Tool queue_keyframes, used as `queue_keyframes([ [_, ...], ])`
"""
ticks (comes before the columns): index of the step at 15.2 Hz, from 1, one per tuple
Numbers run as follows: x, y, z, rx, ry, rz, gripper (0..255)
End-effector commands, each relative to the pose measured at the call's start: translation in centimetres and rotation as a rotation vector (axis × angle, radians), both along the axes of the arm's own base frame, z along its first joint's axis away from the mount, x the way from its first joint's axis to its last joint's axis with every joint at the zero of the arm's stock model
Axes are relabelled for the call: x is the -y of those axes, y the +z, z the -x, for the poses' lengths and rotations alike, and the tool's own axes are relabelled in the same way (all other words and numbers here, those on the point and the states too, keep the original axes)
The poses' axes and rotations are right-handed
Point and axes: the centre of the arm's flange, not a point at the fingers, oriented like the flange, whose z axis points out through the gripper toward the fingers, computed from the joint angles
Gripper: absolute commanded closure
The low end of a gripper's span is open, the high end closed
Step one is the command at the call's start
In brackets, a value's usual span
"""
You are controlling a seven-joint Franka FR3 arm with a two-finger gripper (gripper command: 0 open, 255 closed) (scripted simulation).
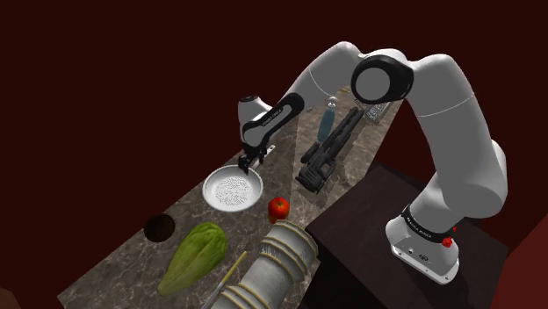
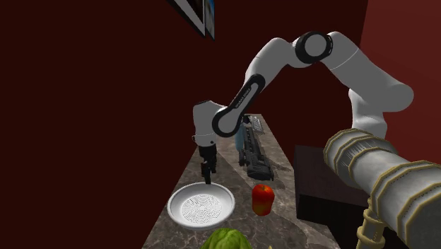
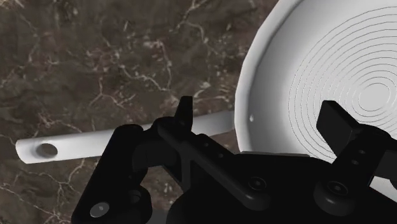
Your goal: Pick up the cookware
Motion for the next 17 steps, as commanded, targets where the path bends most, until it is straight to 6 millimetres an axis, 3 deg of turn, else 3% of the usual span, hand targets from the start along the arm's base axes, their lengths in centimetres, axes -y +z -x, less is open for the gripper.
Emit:
queue_keyframes([
  [1,-0.1,-1.2,0.0,0.0,0.0,0.0,0],
  [3,-0.1,-2.6,0.0,0.0,0.0,0.0,0],
  [5,-0.1,-2.6,0.0,0.0,0.0,0.0,0],
  [6,-0.1,-2.5,0.0,0.0,0.0,0.0,255],
  [15,-0.1,-2.6,0.0,0.0,0.0,0.0,255],
  [17,-0.1,-1.5,0.0,0.0,0.0,0.0,255],
])
